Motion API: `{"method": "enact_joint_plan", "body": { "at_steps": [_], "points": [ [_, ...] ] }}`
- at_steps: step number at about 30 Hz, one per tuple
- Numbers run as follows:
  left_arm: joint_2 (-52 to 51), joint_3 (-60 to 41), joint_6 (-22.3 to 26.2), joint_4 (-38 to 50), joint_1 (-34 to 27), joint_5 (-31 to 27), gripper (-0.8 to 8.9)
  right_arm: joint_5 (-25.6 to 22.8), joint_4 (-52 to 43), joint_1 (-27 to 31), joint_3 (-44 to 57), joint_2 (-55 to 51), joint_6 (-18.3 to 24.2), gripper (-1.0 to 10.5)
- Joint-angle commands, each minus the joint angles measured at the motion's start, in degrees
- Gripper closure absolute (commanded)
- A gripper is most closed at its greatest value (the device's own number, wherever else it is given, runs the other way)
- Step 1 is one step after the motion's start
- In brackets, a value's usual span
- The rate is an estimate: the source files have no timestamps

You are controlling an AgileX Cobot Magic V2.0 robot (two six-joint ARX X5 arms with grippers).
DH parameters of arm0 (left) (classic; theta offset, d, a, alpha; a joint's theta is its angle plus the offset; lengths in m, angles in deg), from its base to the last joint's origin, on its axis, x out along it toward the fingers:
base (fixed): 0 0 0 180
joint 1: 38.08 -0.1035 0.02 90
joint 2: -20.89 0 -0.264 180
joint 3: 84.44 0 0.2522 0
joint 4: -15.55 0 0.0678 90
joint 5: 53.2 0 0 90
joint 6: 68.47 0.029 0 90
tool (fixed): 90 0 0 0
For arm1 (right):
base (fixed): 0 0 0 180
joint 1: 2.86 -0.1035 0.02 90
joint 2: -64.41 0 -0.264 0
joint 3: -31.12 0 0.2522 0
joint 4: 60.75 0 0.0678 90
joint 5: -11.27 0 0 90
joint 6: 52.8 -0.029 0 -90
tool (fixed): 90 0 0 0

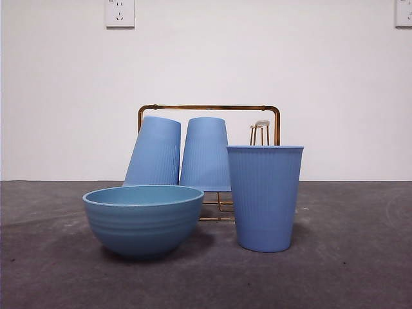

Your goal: Right arm lift cup from the cupboard, then place it on the right of the bowl

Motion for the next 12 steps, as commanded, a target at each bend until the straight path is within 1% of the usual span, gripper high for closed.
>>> {"method": "enact_joint_plan", "body": {
  "at_steps": [1,9,10,12],
  "points": [
    [0.09,0.44,-0.07,0.44,0.39,-0.09,7.89,0.15,-0.48,0.02,-0.87,0.11,0.11,9.3],
    [-0.42,-0.15,-0.07,0.85,0.48,-0.09,7.89,0.17,-0.48,0.02,-0.90,0.11,0.11,9.3],
    [-0.42,-0.15,-0.04,0.85,-0.52,-0.09,7.88,0.17,-0.48,0.02,-0.92,0.11,0.11,9.3],
    [-0.39,-0.35,-0.04,1.14,-4.59,-0.04,7.89,0.15,-0.48,0.02,-0.92,0.11,0.11,9.3]
  ]
}}
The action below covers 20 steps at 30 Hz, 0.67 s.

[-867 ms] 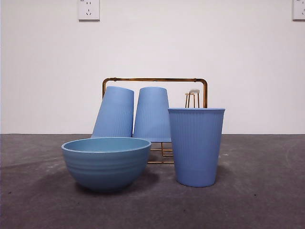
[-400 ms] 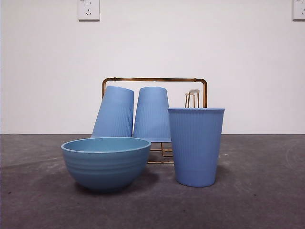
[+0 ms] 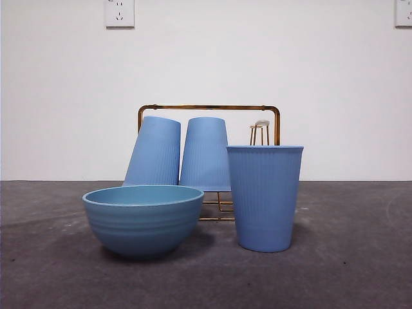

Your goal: Right arm lift cup from the cupboard, then place it on the right of the bowl

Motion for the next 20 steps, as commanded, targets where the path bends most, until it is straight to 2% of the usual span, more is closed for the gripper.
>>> {"method": "enact_joint_plan", "body": {
  "at_steps": [1,2,5,7,9,10,12,15,18,20],
  "points": [
    [-0.04,0.00,-0.04,1.33,-5.25,-0.09,7.89,0.15,-0.48,0.02,-0.92,0.11,0.11,9.3],
    [-0.04,-0.68,0.00,2.08,-8.37,-0.09,7.89,0.15,-0.48,0.02,-0.92,0.11,0.11,9.3],
    [-1.27,-3.69,5.62,4.35,-18.71,-0.31,7.89,0.15,-0.48,0.02,-0.92,0.11,0.11,9.3],
    [-3.28,-7.98,10.97,9.29,-25.44,0.59,7.88,0.17,-0.48,0.02,-0.92,0.11,0.11,9.3],
    [-6.01,-14.84,18.36,19.08,-32.81,8.26,7.88,0.17,-0.48,0.02,-0.92,0.11,0.11,9.3],
    [-7.21,-18.25,20.24,23.96,-35.98,12.96,7.89,0.15,-0.48,0.02,-0.92,0.11,0.11,9.3],
    [-9.44,-26.51,20.81,34.42,-42.95,21.73,7.89,0.13,-0.48,0.02,-0.92,0.11,0.11,9.3],
    [-11.37,-37.83,20.76,44.54,-49.70,27.43,7.89,0.20,-0.48,0.02,-0.92,0.11,0.11,9.3],
    [-12.94,-46.99,19.08,50.64,-51.63,27.71,7.89,0.13,-0.48,0.02,-0.92,0.11,0.11,9.3],
    [-14.34,-51.08,18.14,52.02,-52.19,25.27,7.89,0.15,-0.48,0.02,-0.92,0.11,0.11,9.3]
  ]
}}
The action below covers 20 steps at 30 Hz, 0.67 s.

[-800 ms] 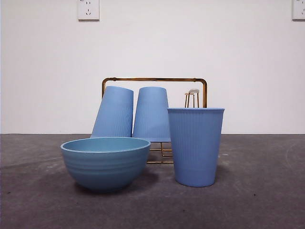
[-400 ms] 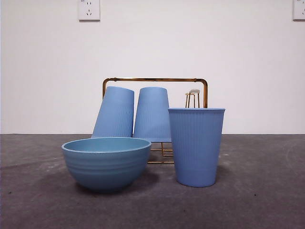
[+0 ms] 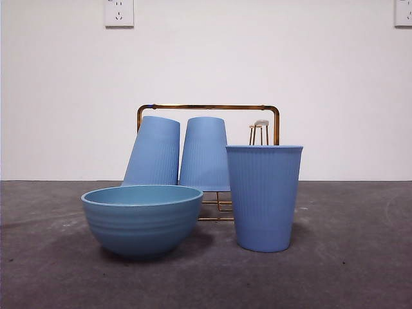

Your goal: Right arm lift cup from the cupboard, then place it on the right of the bowl

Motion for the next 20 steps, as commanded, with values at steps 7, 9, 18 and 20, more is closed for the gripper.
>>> {"method": "enact_joint_plan", "body": {
  "at_steps": [7,9,18,20],
  "points": [
    [-4.98,-11.54,-8.22,4.90,-0.55,-14.36,7.89,0.02,-0.50,0.02,-0.92,0.11,0.11,9.3],
    [-6.08,-12.81,-7.37,5.03,-0.55,-14.58,7.89,0.02,-0.48,0.02,-0.92,0.11,0.11,9.3],
    [-7.61,-13.40,-0.92,1.03,-0.35,-14.21,7.88,0.00,-0.50,0.02,-0.92,0.11,0.11,9.3],
    [-7.61,-13.40,-1.86,1.05,-0.33,-13.84,7.88,0.00,-0.50,0.02,-0.92,0.11,0.11,9.3]
  ]
}}
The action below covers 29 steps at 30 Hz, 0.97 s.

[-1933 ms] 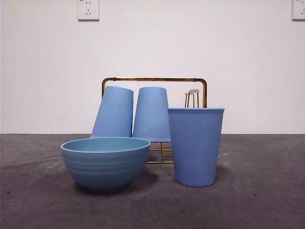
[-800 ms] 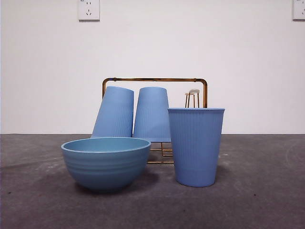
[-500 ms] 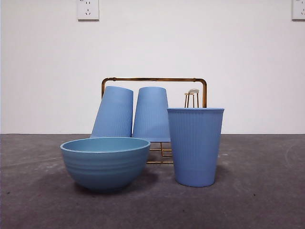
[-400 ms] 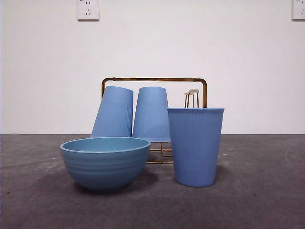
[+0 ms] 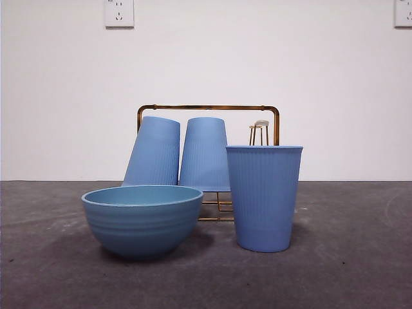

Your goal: Right arm lift cup from the cupboard, then place it on the right of the bowl

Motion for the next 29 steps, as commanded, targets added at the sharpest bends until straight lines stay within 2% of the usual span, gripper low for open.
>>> {"method": "enact_joint_plan", "body": {
  "at_steps": [1,23,27,29],
  "points": [
    [-0.07,-1.16,-0.35,-0.39,0.07,0.24,7.89,0.07,-0.48,0.02,-0.92,0.11,0.11,9.3],
    [-0.07,-1.14,-0.37,-0.39,0.04,0.22,7.89,-0.09,-0.81,0.15,-0.85,0.11,0.22,9.3],
    [-0.07,-1.14,-0.35,-0.39,0.04,0.22,7.88,-3.17,-4.98,4.39,0.20,-0.15,3.04,9.3],
    [-0.07,-1.14,-0.35,-0.39,0.04,0.22,7.88,-6.86,-9.38,6.05,3.04,-0.31,5.57,9.3]
  ]
}}
